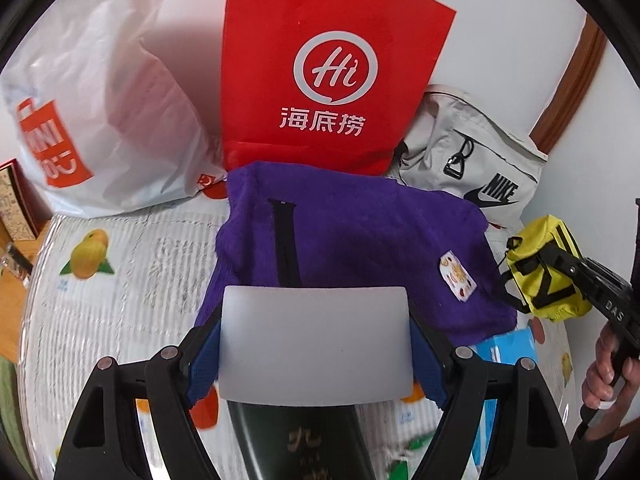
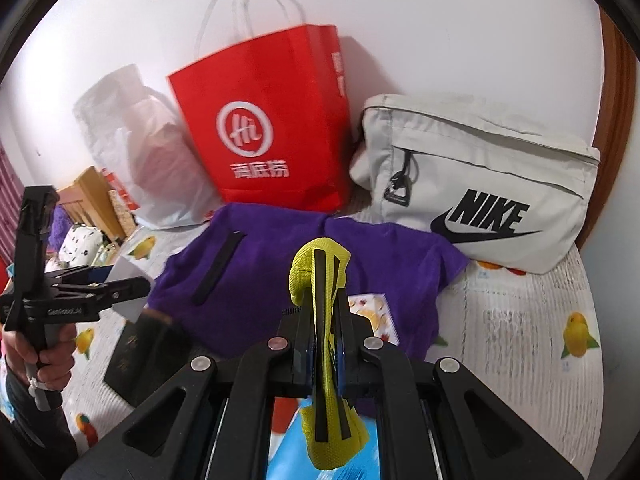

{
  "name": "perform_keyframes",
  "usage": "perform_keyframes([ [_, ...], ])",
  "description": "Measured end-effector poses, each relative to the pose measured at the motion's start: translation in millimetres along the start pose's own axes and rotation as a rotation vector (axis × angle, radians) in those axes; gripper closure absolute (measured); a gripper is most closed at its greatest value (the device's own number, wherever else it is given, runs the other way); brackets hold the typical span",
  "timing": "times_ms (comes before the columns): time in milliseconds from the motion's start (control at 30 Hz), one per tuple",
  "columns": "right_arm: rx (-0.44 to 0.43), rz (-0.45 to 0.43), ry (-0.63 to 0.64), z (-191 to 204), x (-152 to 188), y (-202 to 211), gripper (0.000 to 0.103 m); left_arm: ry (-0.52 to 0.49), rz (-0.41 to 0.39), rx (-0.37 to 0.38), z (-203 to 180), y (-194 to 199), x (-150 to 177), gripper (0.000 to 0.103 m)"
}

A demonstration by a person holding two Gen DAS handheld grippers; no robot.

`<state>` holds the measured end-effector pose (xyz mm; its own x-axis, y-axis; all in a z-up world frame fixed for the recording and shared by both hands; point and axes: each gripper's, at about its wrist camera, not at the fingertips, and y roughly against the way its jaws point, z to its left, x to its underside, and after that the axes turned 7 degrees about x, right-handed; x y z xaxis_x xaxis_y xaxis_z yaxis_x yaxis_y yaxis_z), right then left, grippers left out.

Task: Organize soft objects
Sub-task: 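Carry the yellow pouch with the right tool while the left tool carries the foam block to the towel, then release the pouch onto the towel with the right tool while the left tool releases the foam block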

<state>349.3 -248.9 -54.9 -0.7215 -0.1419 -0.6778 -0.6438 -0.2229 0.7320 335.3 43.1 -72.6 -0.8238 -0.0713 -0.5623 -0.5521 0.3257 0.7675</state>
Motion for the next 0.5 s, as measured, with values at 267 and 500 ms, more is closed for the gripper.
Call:
perform_keyframes([
  [267,-0.016,0.069,-0.015,-13,-23,-53,0.095,0.004,0.053,0.0,5,-42,-30,0.023],
  [500,-0.046,0.118,-0.009,-15,-28,-87,0.095,-0.021,0.099,-0.001,2,-83,-48,0.023],
])
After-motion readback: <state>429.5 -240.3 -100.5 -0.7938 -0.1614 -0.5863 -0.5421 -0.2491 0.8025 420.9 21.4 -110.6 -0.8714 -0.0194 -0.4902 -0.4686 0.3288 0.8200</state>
